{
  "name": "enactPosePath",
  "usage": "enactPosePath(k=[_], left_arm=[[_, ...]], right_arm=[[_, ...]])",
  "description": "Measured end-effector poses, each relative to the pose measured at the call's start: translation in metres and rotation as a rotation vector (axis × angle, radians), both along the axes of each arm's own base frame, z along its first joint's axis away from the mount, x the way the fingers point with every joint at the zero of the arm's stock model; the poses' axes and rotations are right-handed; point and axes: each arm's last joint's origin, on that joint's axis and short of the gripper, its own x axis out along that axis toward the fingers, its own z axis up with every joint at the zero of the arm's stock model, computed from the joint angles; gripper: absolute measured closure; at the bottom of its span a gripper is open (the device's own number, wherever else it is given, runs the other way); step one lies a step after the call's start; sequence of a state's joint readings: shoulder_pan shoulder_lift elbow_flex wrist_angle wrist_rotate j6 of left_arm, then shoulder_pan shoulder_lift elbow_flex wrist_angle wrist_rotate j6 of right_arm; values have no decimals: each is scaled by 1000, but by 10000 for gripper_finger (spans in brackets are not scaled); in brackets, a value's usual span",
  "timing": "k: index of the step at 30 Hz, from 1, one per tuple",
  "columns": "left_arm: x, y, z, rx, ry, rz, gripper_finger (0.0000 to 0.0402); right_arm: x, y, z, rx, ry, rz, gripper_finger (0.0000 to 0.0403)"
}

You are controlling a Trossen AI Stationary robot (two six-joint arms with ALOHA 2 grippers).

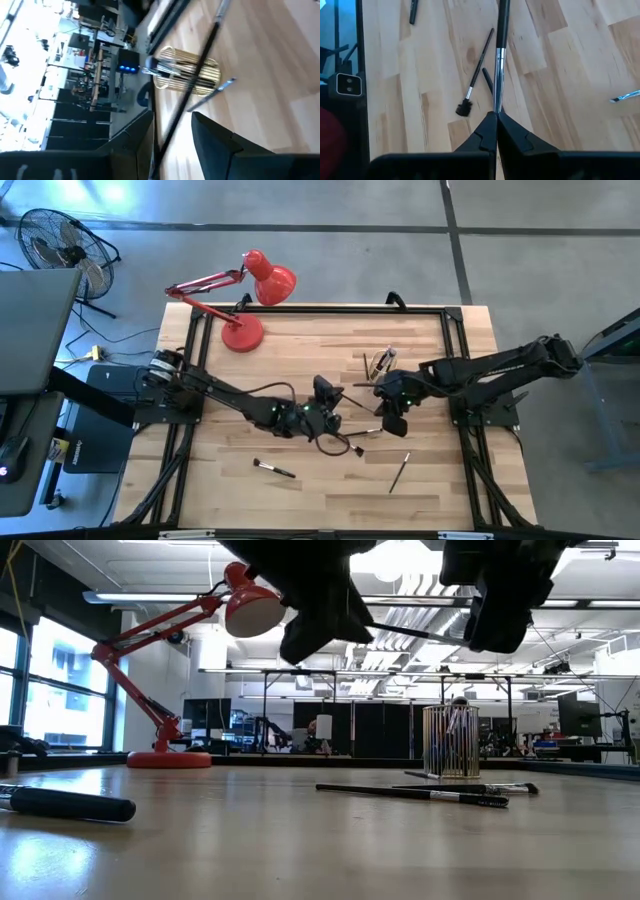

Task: Put items in baskets/containers
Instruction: Put the black brush into the gold holder

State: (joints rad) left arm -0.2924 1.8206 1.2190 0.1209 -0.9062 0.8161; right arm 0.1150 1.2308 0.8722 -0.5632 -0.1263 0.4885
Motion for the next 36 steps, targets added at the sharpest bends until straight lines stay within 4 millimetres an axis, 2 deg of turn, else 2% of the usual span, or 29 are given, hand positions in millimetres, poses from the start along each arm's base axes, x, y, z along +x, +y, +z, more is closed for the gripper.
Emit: enactPosePath(k=[7,10,16,21,26,32,36], left_arm=[[1,8,2,33,3,49,281],[2,8,1,16,6,22,307],[0,7,-3,23,50,-3,388],[0,8,-5,1,51,-3,393],[-2,13,-4,-115,-16,72,399],[-7,28,-18,-263,-14,191,400],[-15,39,-31,-370,-32,292,400]], right_arm=[[1,0,1,-1,-10,-2,402],[2,0,1,-1,-23,-3,402],[2,0,2,-6,-25,-1,403],[2,-1,2,-46,-37,14,394],[3,-2,1,-83,-40,-11,359],[0,-5,-1,-124,-11,-41,293],[-10,-10,-5,-170,96,-49,264]])
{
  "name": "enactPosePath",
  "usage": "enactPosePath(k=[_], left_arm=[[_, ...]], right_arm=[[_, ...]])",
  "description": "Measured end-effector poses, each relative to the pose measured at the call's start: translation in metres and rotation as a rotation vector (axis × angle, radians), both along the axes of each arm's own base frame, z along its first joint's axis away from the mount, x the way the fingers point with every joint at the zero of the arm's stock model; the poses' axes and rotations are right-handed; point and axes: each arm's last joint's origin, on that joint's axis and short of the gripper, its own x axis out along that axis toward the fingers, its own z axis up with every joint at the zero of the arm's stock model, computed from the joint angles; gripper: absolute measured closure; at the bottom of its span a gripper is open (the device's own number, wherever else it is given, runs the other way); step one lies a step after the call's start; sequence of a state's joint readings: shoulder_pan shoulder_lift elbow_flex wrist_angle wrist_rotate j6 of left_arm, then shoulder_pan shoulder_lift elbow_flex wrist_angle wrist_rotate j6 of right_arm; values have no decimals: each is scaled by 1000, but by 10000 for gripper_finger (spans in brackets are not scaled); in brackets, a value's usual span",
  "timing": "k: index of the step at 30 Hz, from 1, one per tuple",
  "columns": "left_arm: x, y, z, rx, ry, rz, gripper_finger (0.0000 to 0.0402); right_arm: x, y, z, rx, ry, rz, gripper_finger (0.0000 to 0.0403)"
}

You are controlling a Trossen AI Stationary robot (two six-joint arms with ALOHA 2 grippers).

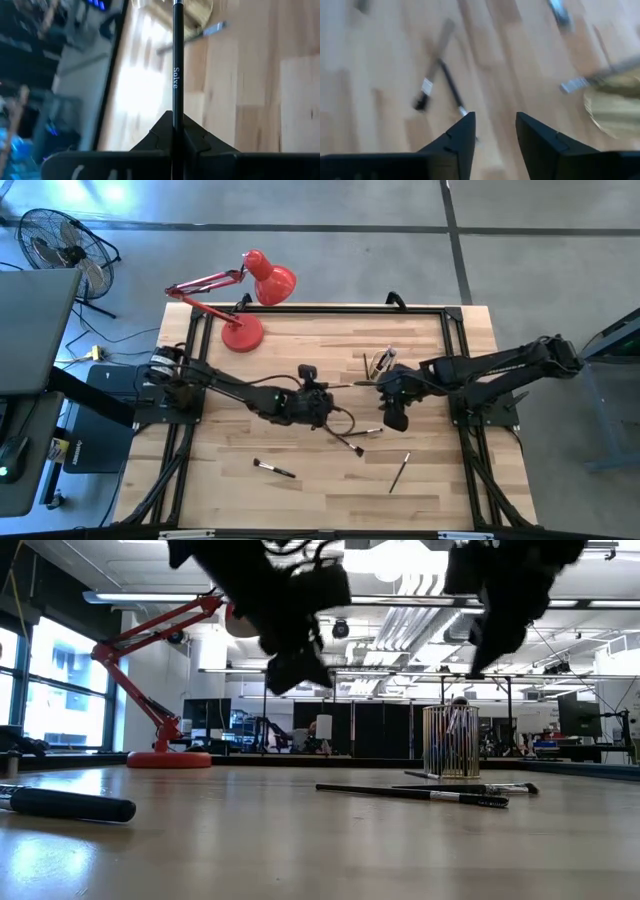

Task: Put items in baskets/containers
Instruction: Put the black brush into the gold holder

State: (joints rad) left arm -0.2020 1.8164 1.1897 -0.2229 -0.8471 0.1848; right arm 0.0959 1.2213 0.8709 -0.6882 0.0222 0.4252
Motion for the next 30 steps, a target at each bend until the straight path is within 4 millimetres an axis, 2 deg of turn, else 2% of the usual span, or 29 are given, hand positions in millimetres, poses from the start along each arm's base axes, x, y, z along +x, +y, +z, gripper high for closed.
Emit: enactPosePath(k=[4,9,11,15,17,20,23,25,30], left_arm=[[-13,10,-19,-87,-39,108,400],[-36,18,-29,-213,-176,184,401],[-46,19,-31,-264,-251,159,401],[-62,20,-26,-363,-481,48,401],[-68,19,-25,-408,-586,-26,401],[-73,19,-20,-472,-773,-116,401],[-70,16,-12,-534,-866,-217,401],[-65,14,-11,-549,-876,-247,401],[-45,10,4,-565,-926,-299,401]], right_arm=[[-10,-1,-5,-106,91,-105,257],[-7,12,-1,-192,10,-96,263],[-2,18,-2,-199,-91,-72,265],[3,25,-20,-192,-290,-31,265],[6,25,-30,-215,-444,-55,265],[8,22,-37,-274,-768,-86,265],[4,17,-39,-308,-1037,-96,265],[4,15,-38,-303,-1137,-97,265],[25,15,-38,-313,-1119,-50,265]])
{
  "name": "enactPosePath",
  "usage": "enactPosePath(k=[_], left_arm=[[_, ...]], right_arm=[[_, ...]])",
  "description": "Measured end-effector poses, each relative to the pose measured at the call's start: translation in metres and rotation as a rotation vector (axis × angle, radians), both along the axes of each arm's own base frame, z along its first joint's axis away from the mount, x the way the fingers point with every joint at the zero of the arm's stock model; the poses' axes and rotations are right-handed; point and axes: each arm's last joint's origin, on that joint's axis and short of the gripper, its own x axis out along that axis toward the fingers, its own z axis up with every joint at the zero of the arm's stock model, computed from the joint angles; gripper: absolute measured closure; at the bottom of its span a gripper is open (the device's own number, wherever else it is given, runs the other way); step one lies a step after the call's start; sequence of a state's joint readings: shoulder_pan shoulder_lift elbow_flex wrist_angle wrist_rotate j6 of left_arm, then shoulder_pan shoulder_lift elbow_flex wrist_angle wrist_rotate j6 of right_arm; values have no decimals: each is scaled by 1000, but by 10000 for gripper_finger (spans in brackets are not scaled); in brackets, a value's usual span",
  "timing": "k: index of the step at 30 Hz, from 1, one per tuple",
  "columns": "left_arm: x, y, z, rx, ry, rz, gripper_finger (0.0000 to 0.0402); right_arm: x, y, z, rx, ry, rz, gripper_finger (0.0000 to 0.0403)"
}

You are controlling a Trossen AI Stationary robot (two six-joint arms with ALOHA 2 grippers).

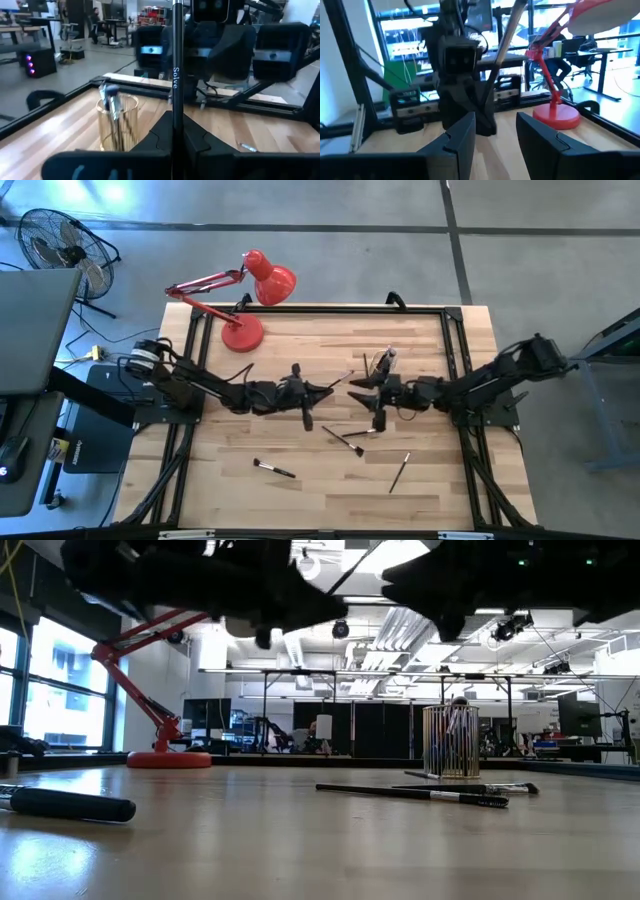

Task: Put items in baskets/containers
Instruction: Put the black brush into the gold holder

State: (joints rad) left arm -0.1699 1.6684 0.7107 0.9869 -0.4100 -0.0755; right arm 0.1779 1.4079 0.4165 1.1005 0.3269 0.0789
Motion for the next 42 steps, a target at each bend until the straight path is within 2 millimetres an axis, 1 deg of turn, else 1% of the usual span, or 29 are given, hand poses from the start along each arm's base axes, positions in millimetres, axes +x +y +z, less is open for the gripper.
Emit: enactPosePath(k=[3,6,9,13,17,23,26,29,30,34,38,42], left_arm=[[13,-3,4,24,8,-25,402],[21,-4,2,33,44,-29,402],[24,-5,4,41,28,-38,402],[25,-5,1,48,48,-39,402],[25,-5,1,52,56,-38,402],[24,-5,-1,55,78,-29,402],[24,-5,-2,55,79,-25,402],[24,-4,-3,62,95,-22,401],[24,-4,-4,60,101,-29,398],[24,-4,-5,8,103,-13,373],[24,-3,-7,15,123,1,336],[23,-2,-9,22,144,39,297]], right_arm=[[10,1,7,-30,-16,-5,265],[14,2,13,-61,-37,2,265],[15,2,17,-67,-51,-8,265],[14,2,18,-60,-56,-41,266],[14,1,18,-55,-59,-69,276],[14,2,19,-54,-63,-67,317],[14,1,18,-62,-60,-77,346],[14,2,17,-76,-46,-79,386],[14,1,17,-80,-38,-75,391],[15,-4,13,-67,-6,-92,386],[16,-8,7,-71,59,-99,395],[15,-14,3,-75,123,-129,392]])
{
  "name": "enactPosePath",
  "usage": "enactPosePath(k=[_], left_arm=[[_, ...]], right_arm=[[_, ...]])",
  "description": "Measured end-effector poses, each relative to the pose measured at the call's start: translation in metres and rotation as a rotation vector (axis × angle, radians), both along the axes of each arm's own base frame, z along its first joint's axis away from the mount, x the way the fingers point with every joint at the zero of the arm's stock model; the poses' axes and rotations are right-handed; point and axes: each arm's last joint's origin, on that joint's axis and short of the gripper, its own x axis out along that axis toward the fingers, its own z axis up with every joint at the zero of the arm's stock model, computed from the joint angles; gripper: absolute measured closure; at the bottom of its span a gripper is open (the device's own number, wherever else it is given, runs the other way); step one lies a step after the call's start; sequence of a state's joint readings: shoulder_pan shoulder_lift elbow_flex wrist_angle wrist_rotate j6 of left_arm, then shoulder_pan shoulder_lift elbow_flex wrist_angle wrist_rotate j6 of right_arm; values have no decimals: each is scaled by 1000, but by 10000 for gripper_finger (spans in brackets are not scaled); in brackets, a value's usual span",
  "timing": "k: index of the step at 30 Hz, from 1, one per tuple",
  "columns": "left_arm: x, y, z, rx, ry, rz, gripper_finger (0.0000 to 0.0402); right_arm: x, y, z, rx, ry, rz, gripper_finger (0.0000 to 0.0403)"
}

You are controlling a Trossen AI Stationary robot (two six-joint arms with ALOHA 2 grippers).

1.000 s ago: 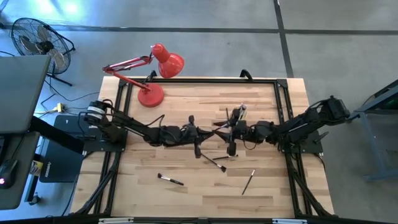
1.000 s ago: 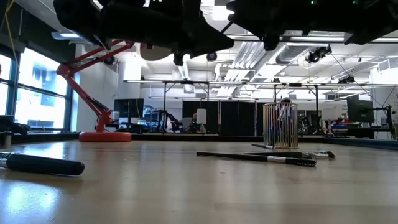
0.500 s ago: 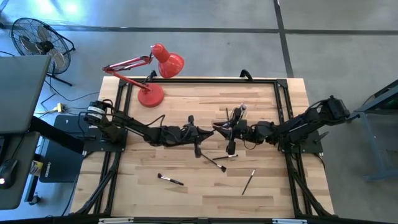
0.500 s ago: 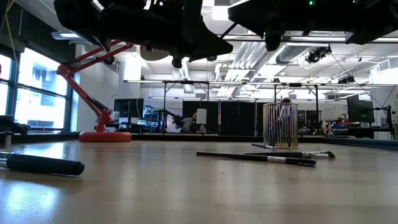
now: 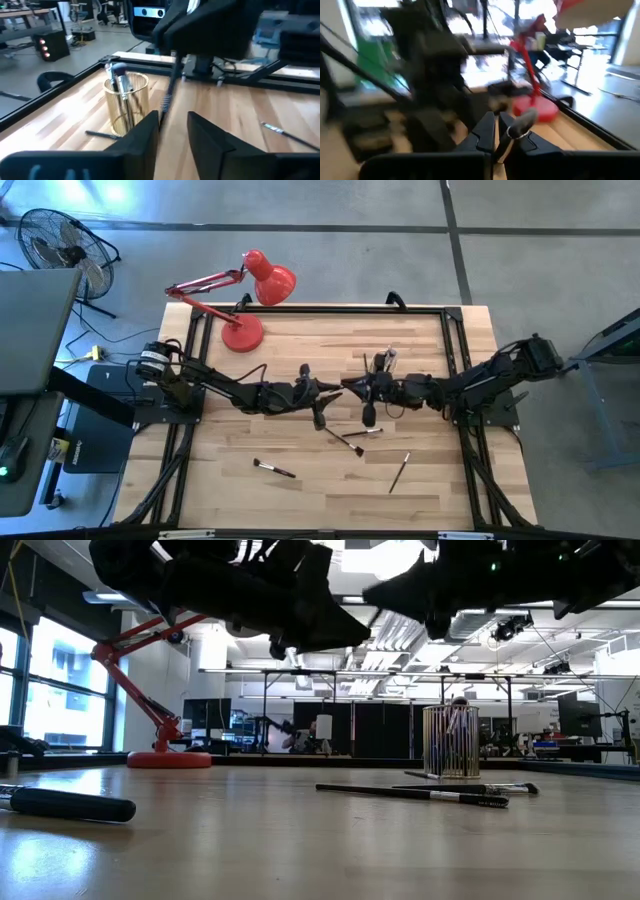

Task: Put items in baskets/containers
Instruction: Put the black brush into the gold holder

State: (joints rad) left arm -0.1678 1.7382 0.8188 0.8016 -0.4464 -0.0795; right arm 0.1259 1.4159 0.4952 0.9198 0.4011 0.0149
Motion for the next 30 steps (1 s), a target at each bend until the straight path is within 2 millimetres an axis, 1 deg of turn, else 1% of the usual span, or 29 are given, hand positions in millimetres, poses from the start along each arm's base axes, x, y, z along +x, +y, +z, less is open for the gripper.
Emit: enactPosePath(k=[3,6,10,13,16,21,24,27,30], left_arm=[[-1,-1,-3,8,32,10,274],[-1,-1,-5,12,52,8,260],[-1,0,-5,13,51,10,257],[-1,0,-4,13,49,10,256],[-1,0,-4,13,49,11,256],[-1,0,-4,8,47,11,256],[-1,0,-4,7,48,12,256],[-1,0,-4,7,48,12,256],[-1,0,-5,7,51,12,256]], right_arm=[[-6,-9,1,-17,98,-90,396],[-15,-20,9,-37,203,-206,396],[-28,-38,25,-46,328,-356,396],[-35,-51,34,10,399,-431,397],[-39,-61,35,72,453,-480,397],[-43,-69,21,139,558,-507,396],[-42,-71,21,108,572,-521,395],[-43,-71,29,73,526,-514,395],[-47,-69,40,74,469,-480,395]])
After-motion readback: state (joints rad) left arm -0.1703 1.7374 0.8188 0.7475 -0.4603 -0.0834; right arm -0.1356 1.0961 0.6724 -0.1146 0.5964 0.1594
